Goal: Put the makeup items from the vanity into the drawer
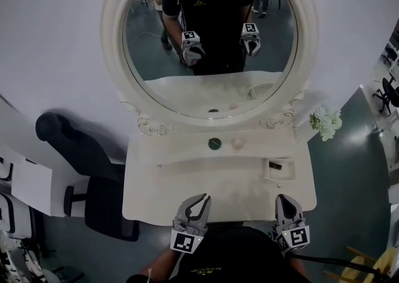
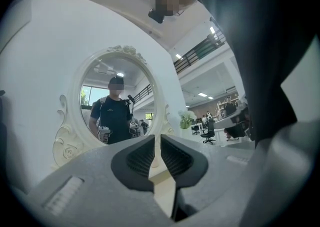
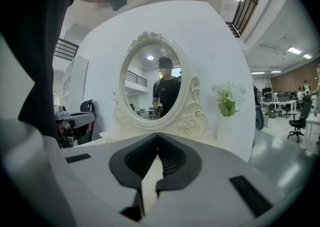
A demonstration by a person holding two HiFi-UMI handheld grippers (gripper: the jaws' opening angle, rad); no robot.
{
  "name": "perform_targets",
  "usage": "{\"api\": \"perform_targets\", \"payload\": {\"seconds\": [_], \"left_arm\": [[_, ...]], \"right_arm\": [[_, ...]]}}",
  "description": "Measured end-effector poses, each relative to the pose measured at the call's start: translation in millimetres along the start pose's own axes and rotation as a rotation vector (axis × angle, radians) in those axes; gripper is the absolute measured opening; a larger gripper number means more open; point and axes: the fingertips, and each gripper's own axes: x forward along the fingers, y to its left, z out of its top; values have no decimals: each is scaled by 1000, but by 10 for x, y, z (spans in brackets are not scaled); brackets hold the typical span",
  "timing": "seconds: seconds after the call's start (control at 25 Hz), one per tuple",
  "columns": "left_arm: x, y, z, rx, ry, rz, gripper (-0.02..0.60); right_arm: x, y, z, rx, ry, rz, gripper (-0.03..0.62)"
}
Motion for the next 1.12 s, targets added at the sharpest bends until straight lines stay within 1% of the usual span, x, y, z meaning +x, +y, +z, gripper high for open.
{"api": "perform_targets", "payload": {"seconds": [0.12,0.28,0.44,0.52,0.68,0.88,1.12], "left_arm": [[-6,4,53,6,-6,-14,47],[-23,47,132,-13,-28,-13,46],[-8,102,208,40,-58,-28,46],[20,128,221,48,-69,-30,46],[37,139,227,34,-77,-27,47],[52,92,231,29,-81,-46,47],[85,130,207,28,-78,-46,46]], "right_arm": [[-23,34,-24,5,-1,5,3],[-65,35,-44,10,9,-22,2],[-86,6,-51,12,7,-38,2],[-65,-19,-46,0,-1,-45,2],[-68,-8,-92,3,3,-51,2],[-105,9,-89,16,-3,-69,2],[-61,14,-100,0,0,-65,2]]}}
